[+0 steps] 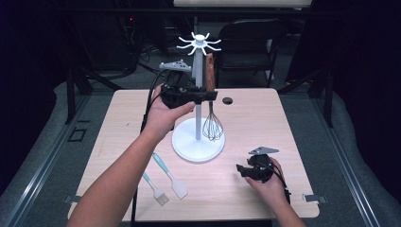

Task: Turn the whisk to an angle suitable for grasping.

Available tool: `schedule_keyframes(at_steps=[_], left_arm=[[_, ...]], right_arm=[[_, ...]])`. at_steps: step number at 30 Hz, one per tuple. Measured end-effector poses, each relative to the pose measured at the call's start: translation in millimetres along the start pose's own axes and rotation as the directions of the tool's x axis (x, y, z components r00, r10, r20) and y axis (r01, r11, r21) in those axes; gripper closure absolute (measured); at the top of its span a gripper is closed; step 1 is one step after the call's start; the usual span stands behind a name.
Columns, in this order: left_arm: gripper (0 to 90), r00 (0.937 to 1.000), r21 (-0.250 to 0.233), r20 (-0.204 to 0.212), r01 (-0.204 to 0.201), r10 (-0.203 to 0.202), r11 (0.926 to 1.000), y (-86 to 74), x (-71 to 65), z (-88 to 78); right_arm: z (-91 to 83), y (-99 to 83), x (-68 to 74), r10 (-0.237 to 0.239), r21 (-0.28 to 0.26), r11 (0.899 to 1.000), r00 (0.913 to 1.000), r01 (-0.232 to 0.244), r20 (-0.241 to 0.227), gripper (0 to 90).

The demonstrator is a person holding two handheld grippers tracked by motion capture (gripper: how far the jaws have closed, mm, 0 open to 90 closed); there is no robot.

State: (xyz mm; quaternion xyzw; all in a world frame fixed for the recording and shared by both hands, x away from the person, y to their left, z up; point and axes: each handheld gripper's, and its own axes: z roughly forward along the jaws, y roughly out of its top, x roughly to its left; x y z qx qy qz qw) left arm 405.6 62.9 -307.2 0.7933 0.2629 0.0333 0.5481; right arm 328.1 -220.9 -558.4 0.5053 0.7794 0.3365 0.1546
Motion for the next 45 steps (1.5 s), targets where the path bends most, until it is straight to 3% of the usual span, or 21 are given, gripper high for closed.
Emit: schedule_keyframes(at_steps=[10, 17, 19, 21, 22, 32, 33, 34, 39, 40, 42, 45], left_arm=[[72.7, 0.9982, -0.015, 0.008, 0.059, -0.059, 0.9981, 3.2, 17.4, 5.2], [72.3, 0.9976, -0.006, -0.005, 0.069, -0.069, 0.9976, -2.0, 26.3, 9.0], [70.3, 0.9973, -0.029, -0.020, 0.071, -0.071, 0.9971, -4.9, 30.9, 9.1], [68.2, 0.9971, -0.033, -0.026, 0.071, -0.072, 0.9969, -5.7, 32.6, 8.9], [61.6, 0.9966, -0.044, -0.049, 0.065, -0.067, 0.9969, -7.7, 35.1, 9.2], [47.8, 0.9887, -0.048, -0.126, 0.077, -0.082, 0.9959, -25.3, 43.3, 9.1], [46.9, 0.9875, -0.048, -0.131, 0.082, -0.088, 0.9954, -28.7, 44.1, 8.8], [46.1, 0.9869, -0.045, -0.134, 0.085, -0.090, 0.9954, -31.2, 45.0, 8.0], [45.2, 0.9761, -0.042, -0.175, 0.123, -0.129, 0.9915, -53.2, 48.3, 0.6], [45.2, 0.9716, -0.044, -0.189, 0.136, -0.142, 0.9897, -60.3, 49.1, -2.4], [45.1, 0.9632, -0.045, -0.224, 0.142, -0.149, 0.9888, -71.3, 50.1, -7.4], [45.0, 0.9452, -0.052, -0.279, 0.162, -0.170, 0.9855, -93.8, 51.7, -16.5]], right_arm=[[0.7, -0.9, -1.2, -0.002, -0.002, 1.000, 1.0000, 0.002, 0.008, 45.2], [0.6, -1.6, -1.4, -0.004, 0.001, 1.000, 1.0000, 0.004, 0.008, 45.1], [-1.6, -1.1, -3.2, -0.019, 0.021, 1.000, 0.9996, 0.019, 0.019, 45.1], [0.2, -2.0, -2.4, -0.004, 0.002, 1.000, 0.9999, 0.004, 0.010, 45.1], [0.2, -2.1, -2.6, -0.006, -0.003, 1.000, 0.9999, 0.006, 0.012, 45.2], [0.9, -2.0, -2.7, -0.009, -0.004, 1.000, 0.9998, 0.009, 0.015, 45.1], [-0.9, -1.2, -3.8, -0.029, 0.015, 0.999, 0.9992, 0.029, 0.029, 45.1], [1.5, -2.3, -2.1, -0.005, -0.010, 1.000, 0.9999, 0.005, 0.016, 45.0], [-1.3, -1.3, -3.2, -0.029, 0.019, 0.999, 0.9991, 0.028, 0.030, 45.2], [0.6, -2.1, -2.0, -0.013, -0.006, 1.000, 0.9998, 0.013, 0.016, 45.3], [-0.2, -1.7, -1.5, -0.025, 0.000, 1.000, 0.9996, 0.025, 0.014, 47.3], [-1.1, -1.5, -1.0, -0.036, 0.000, 0.999, 0.9992, 0.036, 0.017, 49.0]])
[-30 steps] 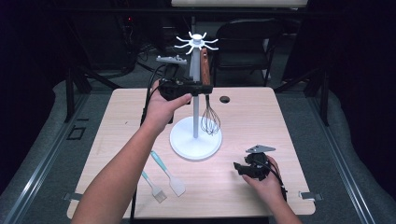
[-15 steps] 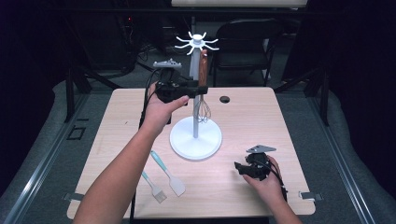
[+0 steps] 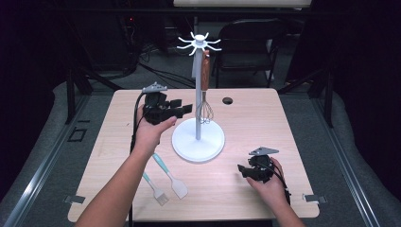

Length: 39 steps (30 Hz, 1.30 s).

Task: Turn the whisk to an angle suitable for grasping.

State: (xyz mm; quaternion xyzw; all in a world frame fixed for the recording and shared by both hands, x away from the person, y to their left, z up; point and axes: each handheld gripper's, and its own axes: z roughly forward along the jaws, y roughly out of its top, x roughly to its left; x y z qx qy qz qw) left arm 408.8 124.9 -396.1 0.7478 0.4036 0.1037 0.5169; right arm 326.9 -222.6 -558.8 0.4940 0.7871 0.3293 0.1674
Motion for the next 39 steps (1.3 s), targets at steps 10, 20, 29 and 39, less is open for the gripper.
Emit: schedule_keyframes(at_steps=[10, 20, 29, 39], left_arm=[[49.2, 0.9835, -0.014, -0.150, 0.101, -0.102, 0.9948, -87.9, 34.0, -21.5], [41.3, 0.9527, 0.024, -0.262, 0.166, -0.154, 0.9858, -131.3, 61.1, -29.9], [47.2, 0.9564, 0.018, -0.251, 0.158, -0.148, 0.9873, -135.9, 65.7, -37.3], [47.9, 0.9557, 0.032, -0.251, 0.167, -0.154, 0.9854, -138.3, 65.7, -38.3]], right_arm=[[1.2, 3.4, -4.0, 0.002, 0.000, 1.000, 0.9997, -0.002, -0.026, 55.6], [-3.4, 21.4, -4.2, -0.047, -0.052, 0.998, 0.9988, 0.048, 0.012, 46.4], [0.6, 30.0, 5.1, -0.084, -0.008, 0.996, 0.9959, 0.083, -0.035, 55.2], [-5.5, 50.4, 11.7, -0.058, -0.060, 0.997, 0.9953, 0.054, -0.077, 63.7]])
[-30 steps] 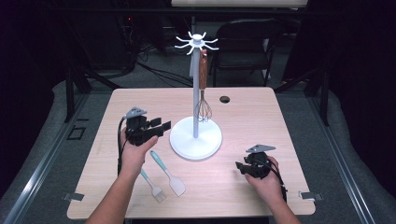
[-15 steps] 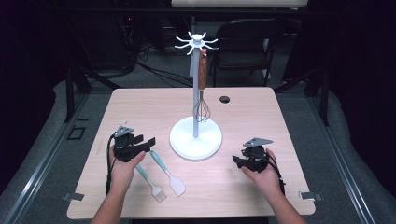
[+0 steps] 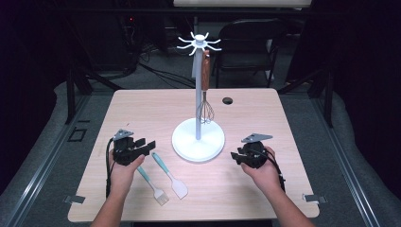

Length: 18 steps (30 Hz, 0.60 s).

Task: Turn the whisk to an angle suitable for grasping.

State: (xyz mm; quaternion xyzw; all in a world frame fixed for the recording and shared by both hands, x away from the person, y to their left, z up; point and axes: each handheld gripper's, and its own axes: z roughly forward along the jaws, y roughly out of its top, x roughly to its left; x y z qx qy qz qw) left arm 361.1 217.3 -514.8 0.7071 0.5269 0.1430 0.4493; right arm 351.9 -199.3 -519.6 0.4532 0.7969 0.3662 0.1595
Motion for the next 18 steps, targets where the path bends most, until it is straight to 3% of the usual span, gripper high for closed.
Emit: schedule_keyframes(at_steps=[4, 5, 7, 11, 18], left_arm=[[48.3, 1.0000, -0.001, -0.002, 0.005, -0.005, 1.0000, 0.0, 0.6, -0.4], [48.3, 1.0000, -0.001, -0.001, 0.004, -0.004, 1.0000, 0.0, 0.6, -0.5], [48.3, 1.0000, 0.000, 0.001, 0.005, -0.005, 1.0000, 0.0, 0.6, -1.0], [48.3, 1.0000, 0.001, -0.002, 0.004, -0.004, 1.0000, 0.4, 0.2, -2.4], [48.3, 1.0000, 0.001, 0.002, 0.005, -0.005, 1.0000, 1.1, 2.2, -5.0]], right_arm=[[-4.2, 10.5, 0.9, -0.008, -0.029, 1.000, 0.9999, 0.008, -0.012, 66.8], [-7.2, 14.0, -0.7, -0.025, -0.010, 1.000, 0.9997, 0.025, -0.004, 67.4], [-7.1, 18.1, -0.1, -0.002, -0.046, 0.999, 0.9997, 0.001, -0.026, 69.7], [-12.0, 28.5, -1.2, 0.014, -0.062, 0.998, 0.9979, -0.018, -0.063, 74.4], [-23.9, 51.6, 1.7, -0.012, -0.100, 0.995, 0.9972, 0.004, -0.074, 81.4]])
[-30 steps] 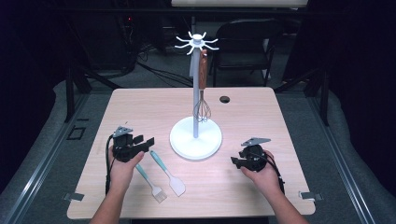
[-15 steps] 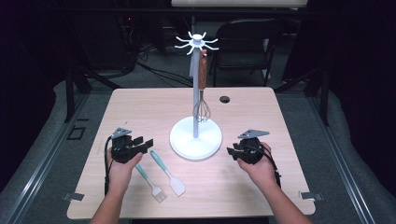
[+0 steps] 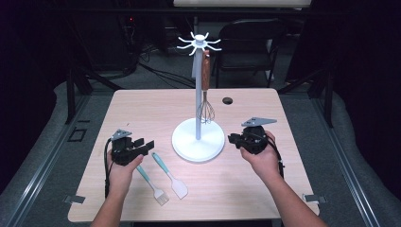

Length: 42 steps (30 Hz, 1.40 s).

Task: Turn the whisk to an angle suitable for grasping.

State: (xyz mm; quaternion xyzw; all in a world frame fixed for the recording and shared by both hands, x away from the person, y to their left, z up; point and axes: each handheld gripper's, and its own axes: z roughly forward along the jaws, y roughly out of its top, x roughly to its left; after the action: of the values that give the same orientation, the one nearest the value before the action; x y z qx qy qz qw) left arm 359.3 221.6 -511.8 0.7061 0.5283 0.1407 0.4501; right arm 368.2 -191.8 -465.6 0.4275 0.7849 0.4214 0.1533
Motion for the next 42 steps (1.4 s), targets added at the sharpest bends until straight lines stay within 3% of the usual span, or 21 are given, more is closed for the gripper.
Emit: schedule_keyframes(at_steps=[4, 13, 20, 25, 31, 42], left_arm=[[48.4, 0.9999, -0.014, -0.007, 0.009, -0.009, 0.9999, -0.2, 0.0, -0.1], [48.5, 1.0000, -0.015, -0.004, 0.001, -0.001, 0.9999, -0.3, 0.0, 0.2], [48.5, 1.0000, -0.014, -0.003, 0.000, 0.000, 0.9999, -0.6, 0.0, 0.3], [48.5, 1.0000, -0.017, -0.005, 0.000, 0.000, 0.9998, -0.6, 0.2, 0.2], [48.5, 1.0000, -0.021, -0.004, 0.003, -0.003, 0.9998, -0.9, 0.5, 0.3], [48.5, 1.0000, -0.010, -0.002, -0.009, 0.009, 0.9999, -0.6, 0.5, 0.0]], right_arm=[[-8.1, 22.2, 5.8, -0.041, -0.042, 0.998, 0.9991, 0.041, -0.006, 85.6], [-16.3, 61.9, 15.2, -0.087, -0.093, 0.992, 0.9959, 0.085, -0.023, 89.7], [-19.0, 94.3, 20.5, -0.116, -0.118, 0.986, 0.9932, 0.115, -0.006, 90.0], [-21.8, 113.1, 22.9, -0.154, -0.159, 0.975, 0.9878, 0.156, 0.025, 90.0], [-25.5, 130.3, 22.8, -0.141, -0.209, 0.967, 0.9897, 0.143, 0.025, 90.0], [-40.4, 161.0, 24.3, -0.114, -0.332, 0.936, 0.9932, 0.115, 0.021, 90.0]])
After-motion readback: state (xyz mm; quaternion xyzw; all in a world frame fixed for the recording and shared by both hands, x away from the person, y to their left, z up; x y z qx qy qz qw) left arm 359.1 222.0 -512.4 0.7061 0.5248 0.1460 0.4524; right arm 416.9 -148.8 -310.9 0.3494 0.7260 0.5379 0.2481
